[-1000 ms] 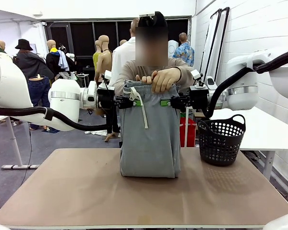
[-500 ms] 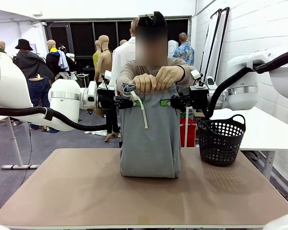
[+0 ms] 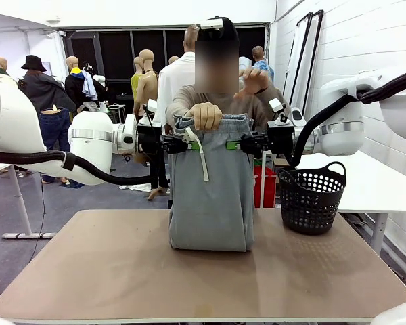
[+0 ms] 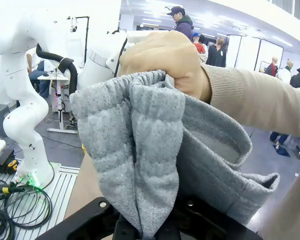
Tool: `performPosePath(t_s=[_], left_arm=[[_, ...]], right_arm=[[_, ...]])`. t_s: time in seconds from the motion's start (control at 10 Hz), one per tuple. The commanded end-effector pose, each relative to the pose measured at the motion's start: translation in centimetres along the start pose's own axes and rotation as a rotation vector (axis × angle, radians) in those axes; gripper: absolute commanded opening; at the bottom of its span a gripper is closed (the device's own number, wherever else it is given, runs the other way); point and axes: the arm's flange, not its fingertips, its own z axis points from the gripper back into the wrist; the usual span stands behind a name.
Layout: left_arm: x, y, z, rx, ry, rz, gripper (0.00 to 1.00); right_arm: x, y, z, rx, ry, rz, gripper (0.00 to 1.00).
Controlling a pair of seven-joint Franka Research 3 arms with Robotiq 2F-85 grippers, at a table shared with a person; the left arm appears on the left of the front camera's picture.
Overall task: Fold the training pants.
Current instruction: Release the ends of the Training pants and then grab the overlapped ends.
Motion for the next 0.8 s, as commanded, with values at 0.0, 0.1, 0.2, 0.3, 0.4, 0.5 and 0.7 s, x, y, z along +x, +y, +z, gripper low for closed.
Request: performPosePath(t_s=[0.0,0.1,0.2,0.3,0.4,0.5,0.7], left_arm=[[0.04,-0.34,-0.01,0.012,-0.024,-0.019,0.0],[0.04,-0.34,-0.01,0.012,-0.024,-0.019,0.0],[0.04,-0.34,-0.01,0.012,-0.024,-0.019,0.0],[0.04,-0.34,-0.01,0.012,-0.024,-0.019,0.0],[0.04,-0.34,-0.01,0.012,-0.024,-0.019,0.0],[0.04,-0.34,-0.01,0.012,-0.024,-0.019,0.0],[0.04,-0.34,-0.01,0.012,-0.024,-0.019,0.0]], right_arm=[[0.27,0.17,-0.11,0.011,-0.008,0.005,0.0],[0.27,0.17,-0.11,0.011,-0.008,0.005,0.0],[0.27,0.17,-0.11,0.011,-0.008,0.005,0.0],[0.27,0.17,-0.11,0.011,-0.008,0.005,0.0],[0.27,0.17,-0.11,0.011,-0.008,0.005,0.0],[0.27,0.17,-0.11,0.011,-0.008,0.005,0.0],[0.27,0.17,-0.11,0.011,-0.008,0.005,0.0]])
